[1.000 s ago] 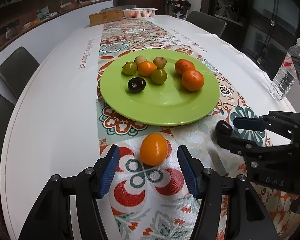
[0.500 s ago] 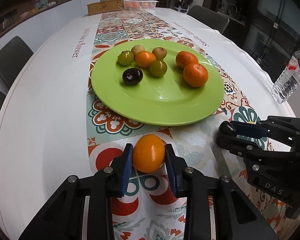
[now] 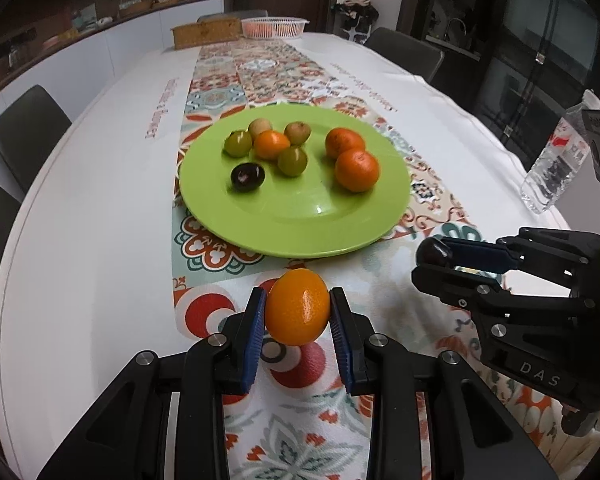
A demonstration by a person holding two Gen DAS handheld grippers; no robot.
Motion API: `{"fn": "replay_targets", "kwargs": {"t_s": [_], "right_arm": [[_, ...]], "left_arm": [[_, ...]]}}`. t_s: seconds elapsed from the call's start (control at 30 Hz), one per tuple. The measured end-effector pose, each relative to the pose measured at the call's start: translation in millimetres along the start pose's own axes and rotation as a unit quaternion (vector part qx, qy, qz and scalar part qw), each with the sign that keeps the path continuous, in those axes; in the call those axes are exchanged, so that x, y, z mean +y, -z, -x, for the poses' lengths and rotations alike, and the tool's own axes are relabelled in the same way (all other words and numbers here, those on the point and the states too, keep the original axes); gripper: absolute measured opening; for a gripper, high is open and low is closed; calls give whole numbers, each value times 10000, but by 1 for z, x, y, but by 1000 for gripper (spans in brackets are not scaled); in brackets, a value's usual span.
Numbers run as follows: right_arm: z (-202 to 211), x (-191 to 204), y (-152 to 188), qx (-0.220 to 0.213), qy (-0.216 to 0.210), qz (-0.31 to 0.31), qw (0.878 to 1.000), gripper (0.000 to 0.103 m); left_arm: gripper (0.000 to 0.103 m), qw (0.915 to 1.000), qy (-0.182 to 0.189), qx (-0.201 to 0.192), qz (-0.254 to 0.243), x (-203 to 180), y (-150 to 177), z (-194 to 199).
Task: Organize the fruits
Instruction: 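Close the left tool on the orange tomato while the right tool grasps the plum, then carry the orange tomato in the left tool over the plate while the right tool carries the plum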
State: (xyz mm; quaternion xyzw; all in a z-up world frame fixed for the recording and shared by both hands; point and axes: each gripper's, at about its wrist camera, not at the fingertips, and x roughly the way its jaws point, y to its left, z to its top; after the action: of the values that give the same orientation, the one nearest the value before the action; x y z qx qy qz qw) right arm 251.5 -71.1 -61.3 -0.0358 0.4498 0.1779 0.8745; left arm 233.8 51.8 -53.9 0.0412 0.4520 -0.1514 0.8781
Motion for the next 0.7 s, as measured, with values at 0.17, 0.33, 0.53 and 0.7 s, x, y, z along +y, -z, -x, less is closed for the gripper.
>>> {"fn": "replay_targets", "kwargs": {"t_s": [0.17,0.33,0.53,0.7], "right_arm": [[17,0,-4,-200,-62,27,9998,28],[37,2,-8,-463,-93,88,9988,28],[54,3,-15,-726,-133,150,9972,28],[61,1,-24,-896,-134,183,9957,28]], "left_arm": [[31,9997,-25,-230,46,-6,-2,19],[31,9989,-93,-455,27,-12,-6,37],[31,9976,-146,-672,-5,-18,-12,53],[31,9964,-219,-815,-24,-20,-23,59]]}}
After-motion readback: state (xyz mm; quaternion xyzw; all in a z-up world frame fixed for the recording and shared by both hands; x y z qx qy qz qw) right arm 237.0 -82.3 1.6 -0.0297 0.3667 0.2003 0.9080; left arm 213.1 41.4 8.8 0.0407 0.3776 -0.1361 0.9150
